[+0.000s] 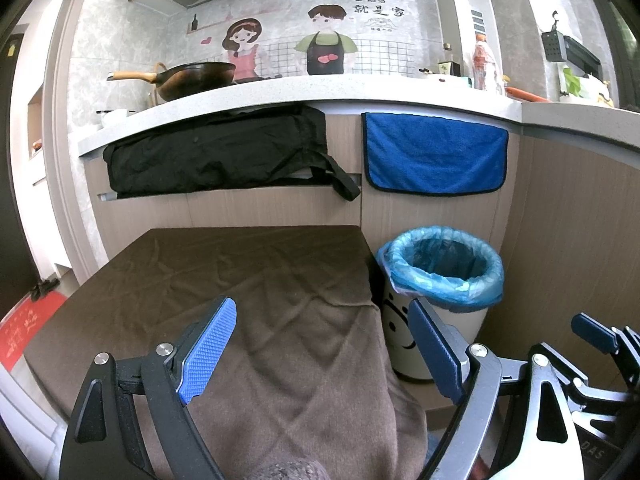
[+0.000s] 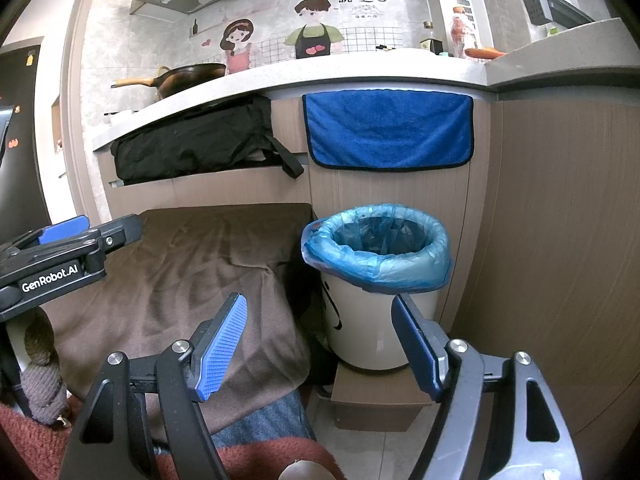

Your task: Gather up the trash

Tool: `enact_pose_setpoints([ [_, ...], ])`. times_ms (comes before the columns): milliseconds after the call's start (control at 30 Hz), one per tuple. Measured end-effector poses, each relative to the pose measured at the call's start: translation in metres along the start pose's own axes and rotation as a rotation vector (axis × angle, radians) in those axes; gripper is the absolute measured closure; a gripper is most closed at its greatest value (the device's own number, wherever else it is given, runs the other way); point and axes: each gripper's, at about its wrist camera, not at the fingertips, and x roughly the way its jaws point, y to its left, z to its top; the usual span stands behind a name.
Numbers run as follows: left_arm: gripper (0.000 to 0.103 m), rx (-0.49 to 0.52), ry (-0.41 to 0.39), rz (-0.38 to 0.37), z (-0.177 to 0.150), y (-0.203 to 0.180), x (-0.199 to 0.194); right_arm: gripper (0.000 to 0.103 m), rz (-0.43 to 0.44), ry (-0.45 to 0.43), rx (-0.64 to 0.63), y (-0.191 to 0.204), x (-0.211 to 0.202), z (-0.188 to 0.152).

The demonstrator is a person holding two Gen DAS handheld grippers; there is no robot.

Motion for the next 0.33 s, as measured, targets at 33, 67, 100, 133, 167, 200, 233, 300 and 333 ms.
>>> enact_pose_setpoints([
  [33, 0.015, -0.001, 0.000, 0.000, 0.0000, -0.0001, 0.0000, 0.031, -0.001, -0.001, -0.001, -0.0002, 0.0003, 0.0001],
  [67, 0.015, -0.001, 0.000, -0.001, -0.0002, -0.0003, 0.0002, 0.031, -0.001, -0.002, -0.001, -0.0002, -0.0005, 0.0002],
  [100, 0.015, -0.002, 0.001, -0.002, -0.0006, -0.0008, 0.0006, 0.031, -0.001, -0.003, -0.001, -0.0007, -0.0002, -0.0002],
  [133, 0.015, -0.002, 0.001, 0.001, -0.0004, -0.0006, 0.0003, 0.031, -0.002, -0.002, -0.001, -0.0009, 0.0002, -0.0001],
  [167, 0.015, -0.001, 0.000, 0.002, -0.0005, -0.0009, 0.0003, 0.031, -0.002, -0.002, -0.002, -0.0010, 0.0000, -0.0005],
  [200, 0.015, -0.001, 0.000, -0.002, -0.0004, 0.0006, 0.0002, 0.031, -0.002, -0.002, -0.002, -0.0009, -0.0004, -0.0008],
  [233, 0.015, -0.001, 0.000, -0.003, -0.0004, 0.0006, 0.0001, 0.031, -0.002, -0.002, -0.001, -0.0007, -0.0004, -0.0007],
  [300, 0.016, 0.000, -0.003, -0.005, -0.0003, -0.0006, 0.0005, 0.031, -0.004, -0.002, -0.002, 0.0000, -0.0011, -0.0010],
  [333, 0.016, -0.001, -0.004, -0.007, -0.0003, -0.0014, 0.0008, 0.031, -0.005, -0.002, -0.003, 0.0002, -0.0016, -0.0011],
])
